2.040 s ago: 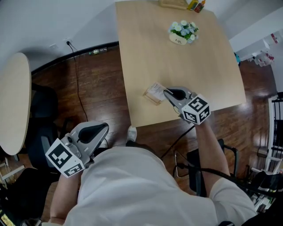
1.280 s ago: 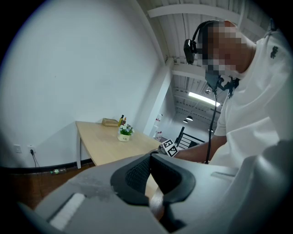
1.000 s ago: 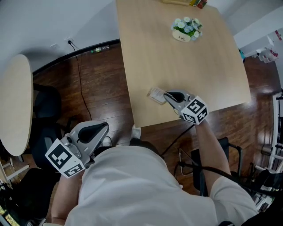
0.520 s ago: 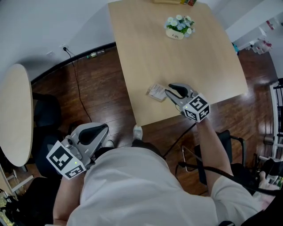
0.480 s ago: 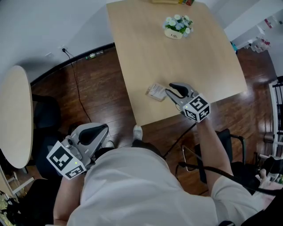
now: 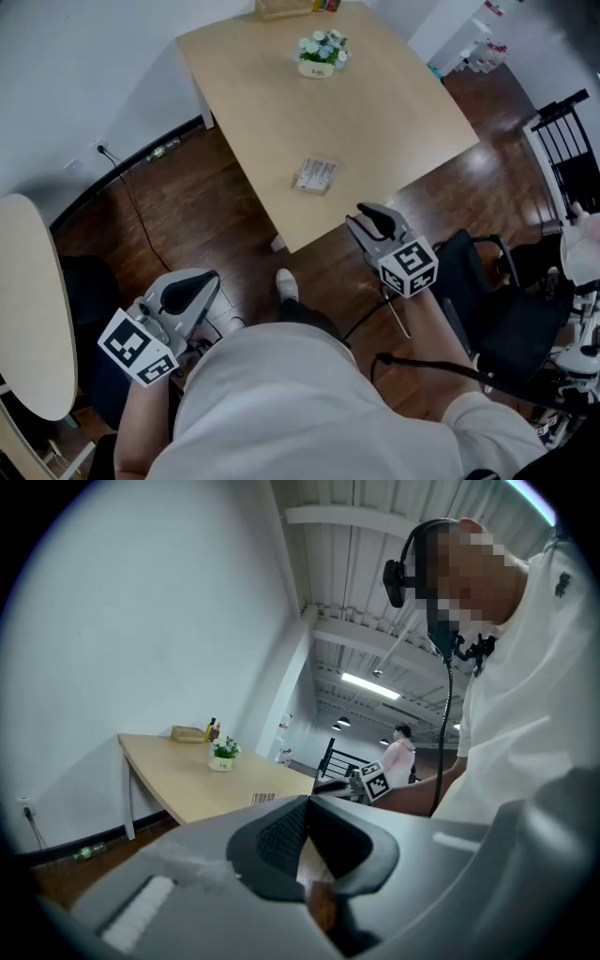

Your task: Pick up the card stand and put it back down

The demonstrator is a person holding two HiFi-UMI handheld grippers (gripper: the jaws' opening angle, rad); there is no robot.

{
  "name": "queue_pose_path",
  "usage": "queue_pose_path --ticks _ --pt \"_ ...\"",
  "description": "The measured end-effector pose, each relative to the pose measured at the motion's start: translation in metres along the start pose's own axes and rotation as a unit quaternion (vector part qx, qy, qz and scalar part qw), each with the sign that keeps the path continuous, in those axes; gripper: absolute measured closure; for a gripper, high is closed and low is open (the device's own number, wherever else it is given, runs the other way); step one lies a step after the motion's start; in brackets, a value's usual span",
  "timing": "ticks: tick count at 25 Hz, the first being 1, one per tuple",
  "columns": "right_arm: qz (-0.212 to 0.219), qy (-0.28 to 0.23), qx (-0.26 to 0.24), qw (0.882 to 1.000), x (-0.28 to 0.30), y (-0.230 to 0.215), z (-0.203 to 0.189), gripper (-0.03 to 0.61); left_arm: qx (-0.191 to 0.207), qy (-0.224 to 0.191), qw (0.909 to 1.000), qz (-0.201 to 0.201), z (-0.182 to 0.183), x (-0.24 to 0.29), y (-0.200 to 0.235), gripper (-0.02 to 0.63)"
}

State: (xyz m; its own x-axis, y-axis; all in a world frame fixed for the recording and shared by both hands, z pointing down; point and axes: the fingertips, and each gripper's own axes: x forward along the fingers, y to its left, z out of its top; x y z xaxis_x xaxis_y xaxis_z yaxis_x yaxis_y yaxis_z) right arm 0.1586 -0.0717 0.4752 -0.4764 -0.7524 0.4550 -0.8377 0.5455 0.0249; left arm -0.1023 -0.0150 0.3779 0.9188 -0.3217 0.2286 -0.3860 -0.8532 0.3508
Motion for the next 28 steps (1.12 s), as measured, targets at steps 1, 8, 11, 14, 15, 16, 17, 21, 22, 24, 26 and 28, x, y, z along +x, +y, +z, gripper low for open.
queue_pose_path --ticks 1,8,11,14,15,16,17,21,22,24,26,28 --pt "-0.008 0.005 0.008 1.000 -0.013 0.018 -0.004 0.445 0.001 0.001 1.0000 -0.006 -0.003 -0.009 -0.003 0.614" --pt "-0.085 0.024 0.068 0.994 -0.109 0.131 -0.028 0.443 0.007 0.016 0.9971 -0.073 -0.036 -0.052 -0.024 0.614" --pt "-0.095 0.021 0.093 0.991 -0.129 0.167 -0.029 0.443 0.001 0.026 0.9957 -0.088 -0.050 -0.065 -0.028 0.614" --pt "-0.095 0.011 0.102 0.990 -0.148 0.192 -0.027 0.443 0.003 0.030 0.9952 -0.093 -0.058 -0.070 -0.041 0.614" --pt "-0.095 0.008 0.102 0.990 -0.155 0.196 -0.026 0.443 0.004 0.030 0.9950 -0.095 -0.059 -0.069 -0.046 0.614" --pt "-0.097 0.005 0.101 0.990 -0.163 0.199 -0.026 0.443 0.006 0.029 0.9947 -0.098 -0.059 -0.066 -0.052 0.614" --pt "-0.100 0.001 0.101 0.990 -0.170 0.201 -0.025 0.443 0.008 0.030 0.9943 -0.102 -0.059 -0.063 -0.059 0.614" --pt "-0.114 -0.017 0.103 0.988 -0.200 0.204 -0.026 0.443 0.021 0.036 0.9924 -0.116 -0.057 -0.048 -0.088 0.614" --pt "-0.117 -0.018 0.106 0.987 -0.209 0.204 -0.030 0.443 0.023 0.037 0.9919 -0.120 -0.058 -0.043 -0.097 0.614" --pt "-0.121 -0.021 0.112 0.986 -0.229 0.204 -0.038 0.443 0.028 0.041 0.9906 -0.128 -0.059 -0.033 -0.120 0.614" --pt "-0.125 -0.024 0.118 0.985 -0.247 0.205 -0.048 0.443 0.034 0.046 0.9892 -0.135 -0.062 -0.024 -0.143 0.614" --pt "-0.124 -0.026 0.122 0.984 -0.262 0.208 -0.059 0.443 0.038 0.049 0.9884 -0.139 -0.066 -0.019 -0.164 0.614"
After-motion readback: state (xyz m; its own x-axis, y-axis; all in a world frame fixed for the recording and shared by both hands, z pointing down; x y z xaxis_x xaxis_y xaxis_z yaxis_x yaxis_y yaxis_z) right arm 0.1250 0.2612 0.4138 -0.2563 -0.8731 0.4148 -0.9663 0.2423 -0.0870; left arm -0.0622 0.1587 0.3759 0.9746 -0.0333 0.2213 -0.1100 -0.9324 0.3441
